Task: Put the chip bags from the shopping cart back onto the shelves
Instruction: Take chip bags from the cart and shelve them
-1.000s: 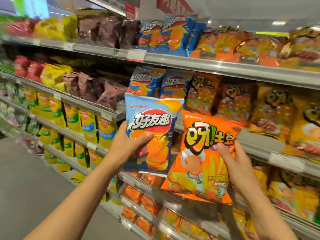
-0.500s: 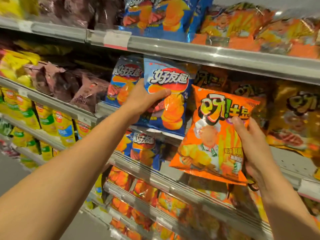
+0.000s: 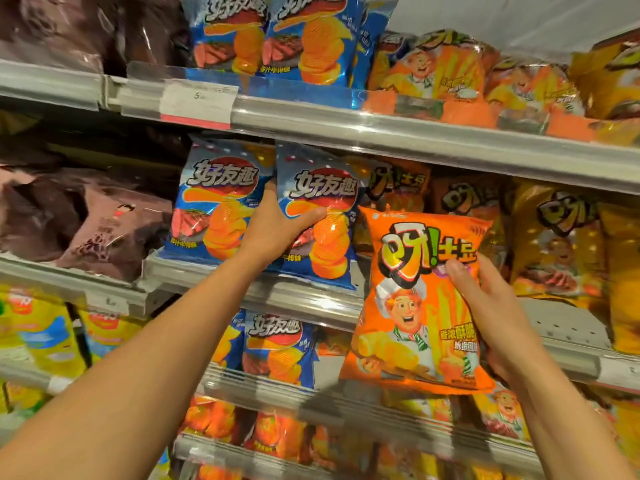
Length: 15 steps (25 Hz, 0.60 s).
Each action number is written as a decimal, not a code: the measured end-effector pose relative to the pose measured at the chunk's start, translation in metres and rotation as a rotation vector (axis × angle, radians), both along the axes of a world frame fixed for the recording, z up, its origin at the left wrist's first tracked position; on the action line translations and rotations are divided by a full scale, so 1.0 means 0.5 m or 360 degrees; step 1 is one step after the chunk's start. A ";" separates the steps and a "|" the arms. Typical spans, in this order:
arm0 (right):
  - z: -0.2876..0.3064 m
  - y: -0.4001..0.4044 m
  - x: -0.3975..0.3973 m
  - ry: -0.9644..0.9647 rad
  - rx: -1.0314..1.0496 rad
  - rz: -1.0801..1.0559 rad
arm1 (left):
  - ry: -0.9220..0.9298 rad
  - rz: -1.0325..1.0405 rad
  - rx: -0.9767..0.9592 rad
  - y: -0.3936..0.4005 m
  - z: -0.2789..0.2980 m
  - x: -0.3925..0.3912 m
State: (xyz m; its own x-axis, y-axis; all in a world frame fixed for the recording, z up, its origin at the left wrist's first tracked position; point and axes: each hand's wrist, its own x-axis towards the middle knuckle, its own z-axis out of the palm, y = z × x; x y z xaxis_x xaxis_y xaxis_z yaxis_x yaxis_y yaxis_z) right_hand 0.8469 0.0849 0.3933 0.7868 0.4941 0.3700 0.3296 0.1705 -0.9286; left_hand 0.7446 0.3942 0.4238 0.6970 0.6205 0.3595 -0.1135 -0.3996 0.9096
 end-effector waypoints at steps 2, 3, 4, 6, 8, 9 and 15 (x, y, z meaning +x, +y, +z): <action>-0.001 0.009 -0.014 0.0021 -0.0006 -0.0043 | 0.0009 -0.0071 0.0086 0.006 0.004 0.001; -0.001 0.013 -0.021 0.0027 -0.0005 -0.0064 | -0.0002 -0.0054 0.0155 0.004 0.004 -0.003; -0.002 0.016 -0.026 0.0027 -0.0004 -0.0078 | -0.0009 0.0067 0.0309 -0.002 0.001 -0.009; -0.003 0.021 -0.040 -0.0001 -0.0022 -0.0111 | -0.0172 0.0468 0.0848 -0.025 -0.022 -0.023; -0.003 0.026 -0.055 -0.0038 -0.0032 -0.0154 | -0.0429 0.0637 0.1417 -0.058 -0.060 -0.034; -0.004 0.028 -0.060 -0.0052 -0.0028 -0.0173 | -0.0426 0.0590 0.1611 -0.070 -0.078 -0.035; -0.006 0.043 -0.077 -0.0062 -0.0052 -0.0163 | 0.0156 0.0216 0.1713 -0.039 -0.118 -0.035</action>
State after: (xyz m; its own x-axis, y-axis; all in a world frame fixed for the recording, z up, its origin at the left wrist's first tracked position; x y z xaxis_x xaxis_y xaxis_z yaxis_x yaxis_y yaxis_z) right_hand 0.8085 0.1063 0.3904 0.8190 0.4242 0.3864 0.3797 0.1042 -0.9192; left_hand 0.7271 0.3745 0.3648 0.7014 0.0876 0.7074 0.0457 -0.9959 0.0780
